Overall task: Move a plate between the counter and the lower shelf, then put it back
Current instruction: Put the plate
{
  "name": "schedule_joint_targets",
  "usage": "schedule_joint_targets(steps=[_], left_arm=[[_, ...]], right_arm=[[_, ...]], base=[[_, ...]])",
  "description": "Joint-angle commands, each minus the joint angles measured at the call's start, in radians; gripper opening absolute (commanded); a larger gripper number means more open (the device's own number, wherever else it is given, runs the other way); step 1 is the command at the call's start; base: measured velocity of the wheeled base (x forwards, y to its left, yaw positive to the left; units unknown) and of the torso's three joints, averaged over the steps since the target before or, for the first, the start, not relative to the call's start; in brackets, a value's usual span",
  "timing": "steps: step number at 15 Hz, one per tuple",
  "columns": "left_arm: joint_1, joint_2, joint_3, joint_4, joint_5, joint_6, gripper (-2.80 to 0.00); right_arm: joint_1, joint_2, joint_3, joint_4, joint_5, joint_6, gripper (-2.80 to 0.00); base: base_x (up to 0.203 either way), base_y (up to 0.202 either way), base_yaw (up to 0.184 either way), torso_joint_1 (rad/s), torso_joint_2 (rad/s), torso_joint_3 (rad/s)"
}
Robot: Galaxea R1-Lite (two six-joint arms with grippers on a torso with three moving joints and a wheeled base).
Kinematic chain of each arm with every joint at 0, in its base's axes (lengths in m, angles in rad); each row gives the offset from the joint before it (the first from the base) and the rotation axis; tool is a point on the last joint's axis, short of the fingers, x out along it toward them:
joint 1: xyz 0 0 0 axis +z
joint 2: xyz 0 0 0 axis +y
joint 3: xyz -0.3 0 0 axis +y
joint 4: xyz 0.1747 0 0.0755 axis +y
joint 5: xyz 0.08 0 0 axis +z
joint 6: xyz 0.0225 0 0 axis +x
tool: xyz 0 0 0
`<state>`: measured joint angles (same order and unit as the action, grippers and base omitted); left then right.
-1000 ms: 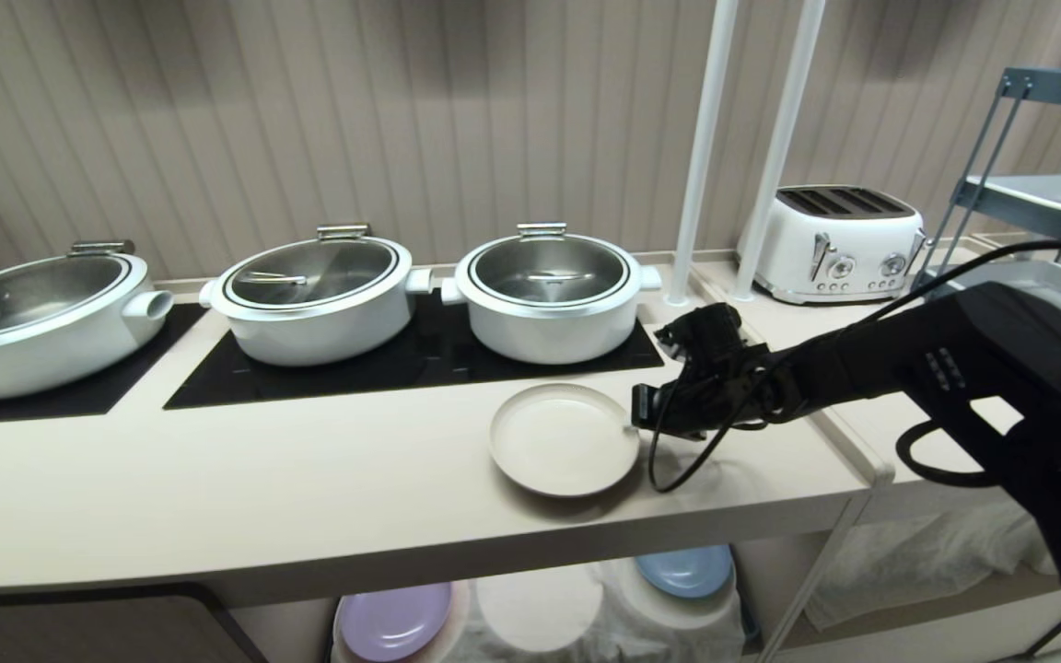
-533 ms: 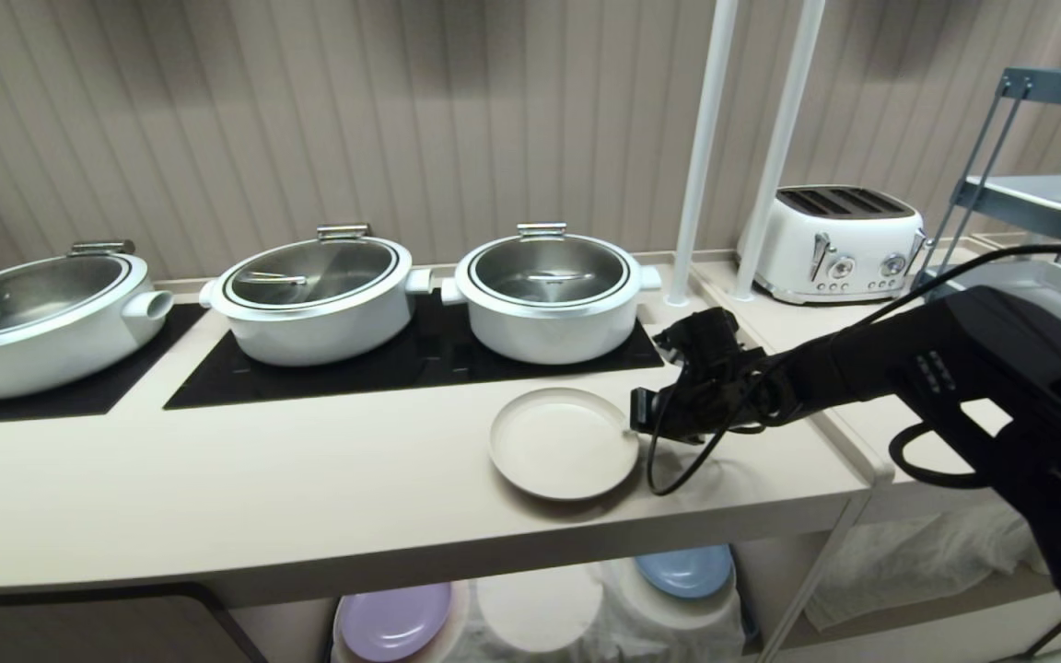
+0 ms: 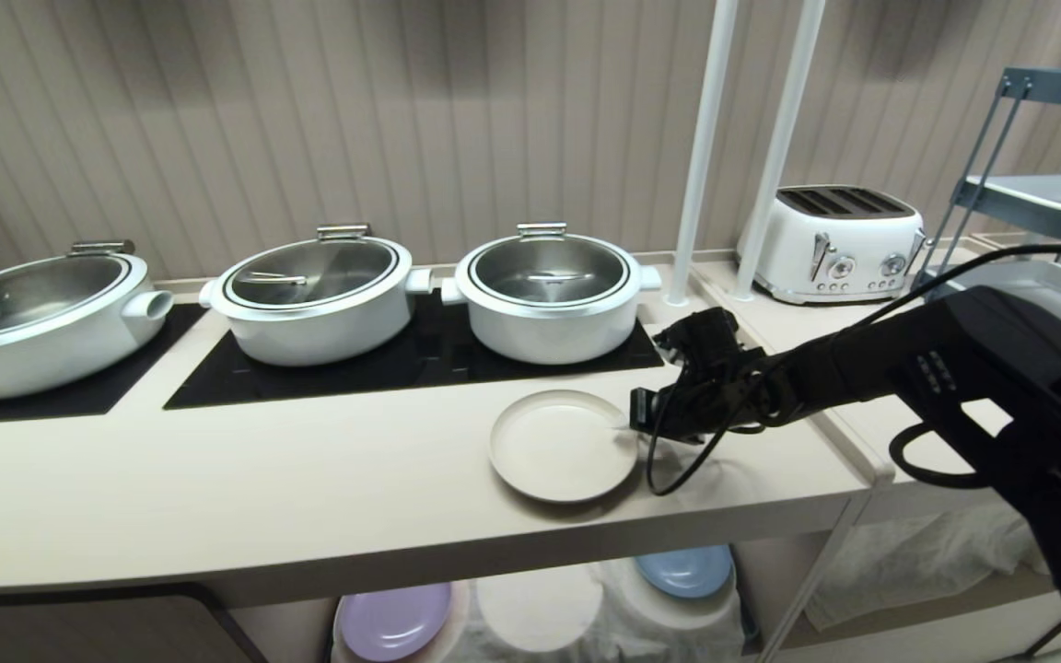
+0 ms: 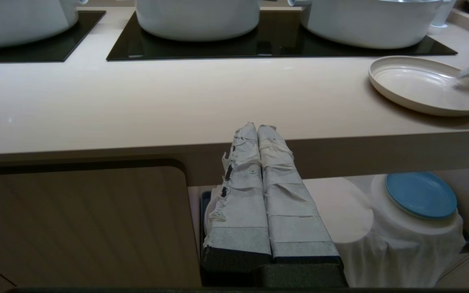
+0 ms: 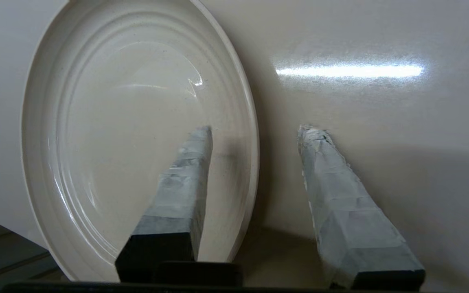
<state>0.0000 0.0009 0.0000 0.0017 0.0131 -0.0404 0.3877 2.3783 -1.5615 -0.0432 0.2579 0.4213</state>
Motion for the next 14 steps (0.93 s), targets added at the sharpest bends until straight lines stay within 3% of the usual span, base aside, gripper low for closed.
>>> schedule_joint_targets(steps=[1, 10, 14], left_arm=[[0.0, 0.001, 0.0, 0.0, 0.001, -0.001, -2.8], [0.0, 0.001, 0.0, 0.0, 0.001, -0.001, -2.8], [0.0, 0.001, 0.0, 0.0, 0.001, -0.001, -2.8]], right_arm=[[0.0, -0.007, 0.0, -0.003, 0.0, 0.001, 0.0], [0.001, -0.125, 0.016, 0.009, 0.0, -0.007, 0.0], [0.001, -0.239, 0.111, 0.007, 0.0, -0.043, 0.0]], base=[[0.0, 0.0, 0.0, 0.0, 0.0, 0.0], [0.0, 0.0, 0.0, 0.0, 0.0, 0.0], [0.0, 0.0, 0.0, 0.0, 0.0, 0.0]])
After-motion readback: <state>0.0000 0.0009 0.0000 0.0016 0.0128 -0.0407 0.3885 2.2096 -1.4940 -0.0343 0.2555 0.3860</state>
